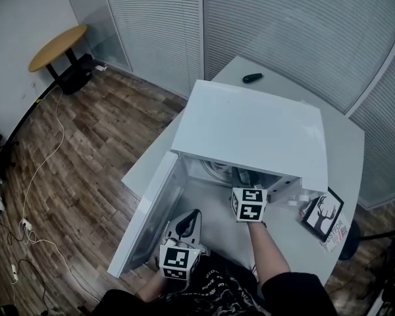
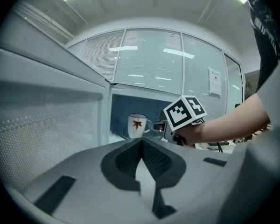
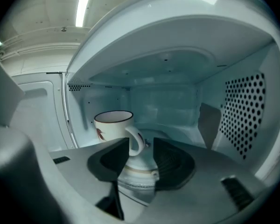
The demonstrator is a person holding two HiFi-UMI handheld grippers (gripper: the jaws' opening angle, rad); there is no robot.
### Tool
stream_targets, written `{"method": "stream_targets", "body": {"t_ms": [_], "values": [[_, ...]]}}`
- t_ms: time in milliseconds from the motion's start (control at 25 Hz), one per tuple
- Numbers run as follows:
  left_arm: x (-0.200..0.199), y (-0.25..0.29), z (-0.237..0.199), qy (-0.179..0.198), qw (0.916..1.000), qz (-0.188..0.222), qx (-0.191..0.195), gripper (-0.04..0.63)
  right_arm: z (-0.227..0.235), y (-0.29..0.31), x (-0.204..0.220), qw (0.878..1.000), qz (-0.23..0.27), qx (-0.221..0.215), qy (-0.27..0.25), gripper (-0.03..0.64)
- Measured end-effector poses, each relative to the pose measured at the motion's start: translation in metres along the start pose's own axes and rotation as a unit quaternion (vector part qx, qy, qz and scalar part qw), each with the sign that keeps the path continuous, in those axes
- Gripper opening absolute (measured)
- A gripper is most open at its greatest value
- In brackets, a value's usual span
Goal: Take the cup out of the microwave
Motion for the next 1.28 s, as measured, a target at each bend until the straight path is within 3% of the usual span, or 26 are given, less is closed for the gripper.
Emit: {"method": "stream_targets", "body": {"t_ms": [960, 1280], "values": [[0.015, 0.01, 0.01, 0.008, 0.9992, -0.032, 0.021, 0.006, 0.007, 0.02, 0.001, 0.999, 0.012, 0.027, 0.013, 0.149], [0.017, 0.013, 0.012, 0.007, 0.999, -0.038, 0.021, 0.006, 0.002, 0.019, -0.003, 0.999, 0.028, 0.027, -0.014, 0.081]]}}
Point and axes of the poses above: the fingertips, and each gripper's own axes: y forward along the fingers, z to its right, x out of its underside, the point moved 1 cm from there along -y, backward along the fingers, and after that the axes turned 7 degrees about -z, right-handed, at the moved point
